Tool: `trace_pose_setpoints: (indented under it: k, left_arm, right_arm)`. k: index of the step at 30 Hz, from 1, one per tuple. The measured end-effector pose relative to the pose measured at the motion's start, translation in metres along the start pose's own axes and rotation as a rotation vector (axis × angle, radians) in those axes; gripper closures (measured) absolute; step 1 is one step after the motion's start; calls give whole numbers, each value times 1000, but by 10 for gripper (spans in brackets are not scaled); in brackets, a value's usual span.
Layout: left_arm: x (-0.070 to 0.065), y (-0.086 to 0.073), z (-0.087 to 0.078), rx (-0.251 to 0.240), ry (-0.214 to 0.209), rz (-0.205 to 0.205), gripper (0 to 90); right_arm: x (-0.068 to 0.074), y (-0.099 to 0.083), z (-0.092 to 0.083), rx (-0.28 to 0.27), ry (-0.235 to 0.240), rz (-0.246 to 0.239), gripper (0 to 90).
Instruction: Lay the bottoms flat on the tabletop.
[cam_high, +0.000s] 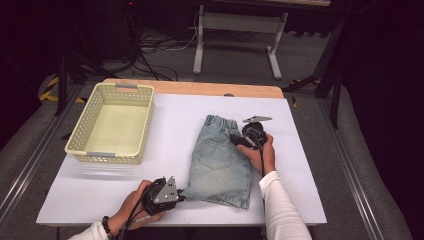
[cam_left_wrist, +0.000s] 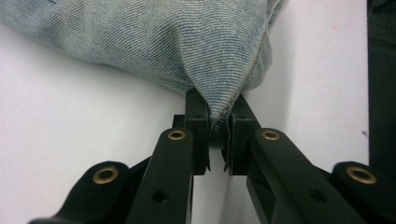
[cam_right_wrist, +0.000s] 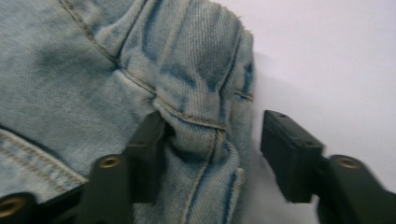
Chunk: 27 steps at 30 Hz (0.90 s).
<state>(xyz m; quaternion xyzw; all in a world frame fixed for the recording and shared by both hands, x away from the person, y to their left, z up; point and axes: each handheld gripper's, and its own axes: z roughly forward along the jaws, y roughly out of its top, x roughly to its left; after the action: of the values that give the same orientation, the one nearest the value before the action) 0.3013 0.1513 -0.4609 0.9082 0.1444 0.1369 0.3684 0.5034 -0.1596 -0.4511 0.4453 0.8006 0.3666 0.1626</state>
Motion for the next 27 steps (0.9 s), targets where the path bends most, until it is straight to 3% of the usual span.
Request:
trace_pose_setpoints:
  k: [1, 3, 7, 13, 23, 27]
  left_arm:
    - [0, 0, 1, -2, 2, -1, 829]
    - [0, -1, 1, 8, 4, -7, 828]
    - [0, -1, 2, 8, 4, -12, 827]
    - [0, 1, 3, 6, 31, 15, 828]
    - [8, -2, 4, 1, 51, -18, 827]
    - [13, -4, 5, -8, 60, -49, 825]
  right_arm:
    - [-1, 0, 2, 4, 30, 11, 509]
    - [-1, 1, 3, 8, 35, 8, 548]
    - [4, 7, 6, 20, 7, -43, 609]
    - [2, 9, 8, -6, 15, -24, 673]
    - [14, 31, 26, -8, -32, -80, 704]
    - [19, 42, 36, -4, -43, -97, 706]
